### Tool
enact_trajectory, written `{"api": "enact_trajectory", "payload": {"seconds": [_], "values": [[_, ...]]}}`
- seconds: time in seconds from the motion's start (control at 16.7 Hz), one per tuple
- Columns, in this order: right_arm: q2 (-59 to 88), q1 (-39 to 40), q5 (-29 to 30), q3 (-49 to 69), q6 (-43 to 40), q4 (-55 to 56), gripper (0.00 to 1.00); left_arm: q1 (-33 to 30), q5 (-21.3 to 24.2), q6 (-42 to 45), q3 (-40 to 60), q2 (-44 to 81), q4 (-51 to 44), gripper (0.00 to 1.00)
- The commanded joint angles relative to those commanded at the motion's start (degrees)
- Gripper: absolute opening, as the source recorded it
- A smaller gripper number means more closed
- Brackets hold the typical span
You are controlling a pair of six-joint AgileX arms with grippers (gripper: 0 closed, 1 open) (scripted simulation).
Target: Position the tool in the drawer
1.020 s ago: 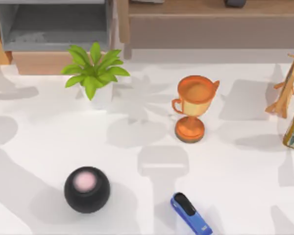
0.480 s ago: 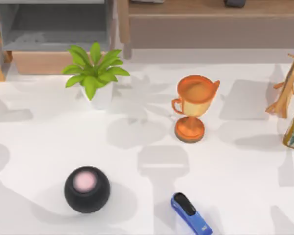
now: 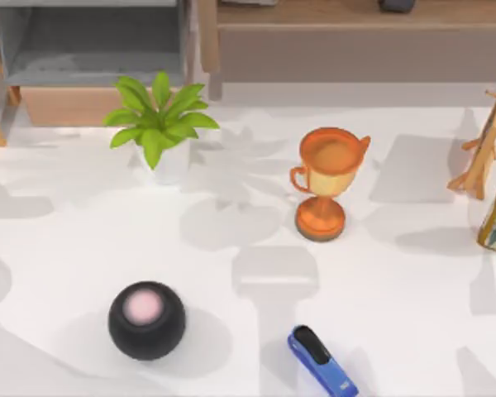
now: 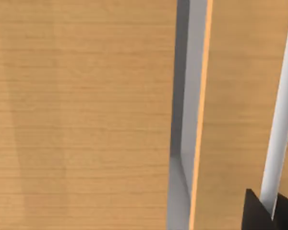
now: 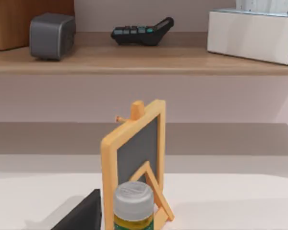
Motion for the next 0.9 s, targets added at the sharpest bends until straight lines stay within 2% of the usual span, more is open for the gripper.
{"api": "enact_trajectory", "payload": {"seconds": [0.3,0.66,0.9], "values": [[0.00,0.00,0.00,0.00,0.00,0.00,1.00,3.06,2.99,0.15,-10.39,-3.49,4.66,0.00],[0.00,0.00,0.00,0.00,0.00,0.00,1.00,3.82,3.99,0.32,-11.74,-4.42,5.98,0.00],[0.00,0.00,0.00,0.00,0.00,0.00,1.00,7.09,7.40,0.49,-17.55,-6.54,9.22,0.00]]}}
